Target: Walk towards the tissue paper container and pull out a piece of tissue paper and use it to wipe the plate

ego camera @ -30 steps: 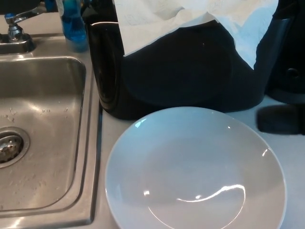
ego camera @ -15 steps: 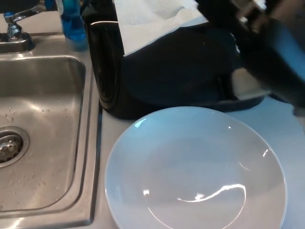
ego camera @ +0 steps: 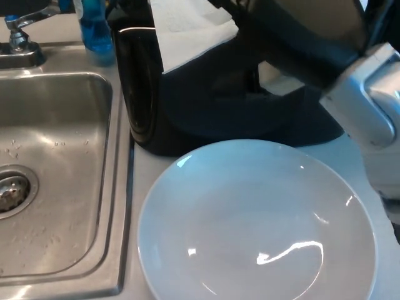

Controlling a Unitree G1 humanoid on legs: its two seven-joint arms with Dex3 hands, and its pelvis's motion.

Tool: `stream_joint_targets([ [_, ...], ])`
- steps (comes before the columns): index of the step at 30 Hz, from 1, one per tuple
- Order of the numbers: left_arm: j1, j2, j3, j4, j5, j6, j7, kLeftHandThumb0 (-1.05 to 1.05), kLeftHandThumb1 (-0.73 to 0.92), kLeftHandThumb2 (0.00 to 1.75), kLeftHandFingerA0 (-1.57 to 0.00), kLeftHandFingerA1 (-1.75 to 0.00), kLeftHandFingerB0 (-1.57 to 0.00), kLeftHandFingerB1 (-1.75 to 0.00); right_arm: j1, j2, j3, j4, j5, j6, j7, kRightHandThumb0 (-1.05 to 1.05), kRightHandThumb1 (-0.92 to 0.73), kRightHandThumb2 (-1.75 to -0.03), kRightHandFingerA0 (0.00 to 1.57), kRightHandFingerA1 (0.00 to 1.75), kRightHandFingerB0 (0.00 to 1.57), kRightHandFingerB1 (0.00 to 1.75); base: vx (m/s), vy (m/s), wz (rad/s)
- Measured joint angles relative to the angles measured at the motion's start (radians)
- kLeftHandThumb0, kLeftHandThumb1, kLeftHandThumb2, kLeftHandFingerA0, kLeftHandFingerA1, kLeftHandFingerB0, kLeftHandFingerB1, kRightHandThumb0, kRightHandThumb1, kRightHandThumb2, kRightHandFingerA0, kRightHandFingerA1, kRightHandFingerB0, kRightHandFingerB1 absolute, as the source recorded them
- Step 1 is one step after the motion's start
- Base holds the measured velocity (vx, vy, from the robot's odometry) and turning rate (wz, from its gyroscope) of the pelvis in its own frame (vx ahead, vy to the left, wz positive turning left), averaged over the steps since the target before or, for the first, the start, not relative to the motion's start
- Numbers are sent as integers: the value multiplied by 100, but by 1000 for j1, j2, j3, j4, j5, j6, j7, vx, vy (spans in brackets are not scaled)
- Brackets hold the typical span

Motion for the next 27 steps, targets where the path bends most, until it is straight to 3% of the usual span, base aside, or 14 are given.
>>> stream_joint_targets([
  [1, 2, 0, 0, 0, 0, 0, 0, -7, 60, 75, -89, -98, -83, -72, -10, -2, 6, 19, -19, 19, 6, -84, -48, -90, 0, 25, 1, 16, 0, 0, 0],
  [2, 4, 0, 0, 0, 0, 0, 1, -10, 61, 72, -91, -98, -82, -72, -17, -2, 12, 39, -39, 38, 11, -81, -52, -68, 0, 0, 2, 19, 0, 0, 0],
  [3, 6, 0, 0, 1, 0, 0, 1, -11, 62, 71, -91, -97, -80, -72, -22, -4, 18, 54, -54, 52, 14, -84, -47, -86, 0, 24, 0, 13, 0, 0, 0],
  [5, 11, -1, -3, 2, 1, 0, 1, -11, 62, 71, -91, -97, -80, -72, -30, -10, 32, 89, -88, 83, 20, -84, -47, -86, 0, 24, 0, 13, 0, 0, 0],
  [6, 17, -1, -7, 0, 2, 0, 1, -17, 63, 66, -90, -95, -78, -70, -34, -16, 40, 109, -109, 102, 24, -76, -47, -66, 0, 0, 6, 21, 0, 0, 0],
  [7, 21, -1, -9, -2, 2, 0, 1, -17, 63, 66, -90, -95, -78, -70, -36, -19, 45, 118, -120, 113, 26, -76, -47, -66, 0, 0, 6, 21, 0, 0, 0],
  [8, 27, -1, -13, -6, 3, 0, 3, -16, 65, 63, -88, -96, -79, -71, -39, -25, 50, 131, -137, 131, 30, -82, -45, -84, 0, 25, 0, 14, 0, 0, 0],
  [15, 88, -6, -53, -92, 17, 0, 8, -16, 64, 64, -88, -95, -79, -71, -61, -57, 92, 184, -232, 232, 59, -83, -45, -83, 0, 24, 0, 12, 0, 0, 0],
  [16, 90, -6, -56, -97, 18, 0, 10, -15, 65, 64, -89, -95, -79, -72, -62, -59, 96, 185, -239, 242, 62, -54, -72, -64, 0, 35, 0, 25, 0, 0, 0],
  [21, 102, -7, -68, -119, 19, 0, 12, -14, 65, 67, -88, -96, -79, -72, -65, -65, 121, 185, -283, 270, 44, -50, -75, -65, 0, 47, 0, 29, 0, 0, 0],
  [22, 104, -7, -70, -122, 19, 0, 12, -14, 65, 63, -88, -92, -78, -69, -65, -65, 123, 185, -288, 274, 41, -24, -64, -92, 88, 155, 30, 41, 0, 0, 0],
  [25, 102, -6, -72, -104, 19, 0, 12, -14, 65, 63, -88, -92, -78, -69, -65, -64, 118, 179, -280, 260, -6, -24, -64, -92, 88, 155, 30, 41, 0, 0, 0],
  [26, 100, -6, -73, -97, 19, 0, 12, -15, 65, 64, -89, -91, -78, -69, -65, -64, 115, 174, -277, 255, -24, -33, -75, -80, 99, 170, 71, 57, 0, 0, 0],
  [27, 99, -6, -73, -90, 19, 0, 12, -15, 65, 64, -89, -91, -78, -69, -65, -64, 113, 167, -272, 248, -42, -33, -75, -80, 99, 170, 71, 57, 0, 0, 0],
])
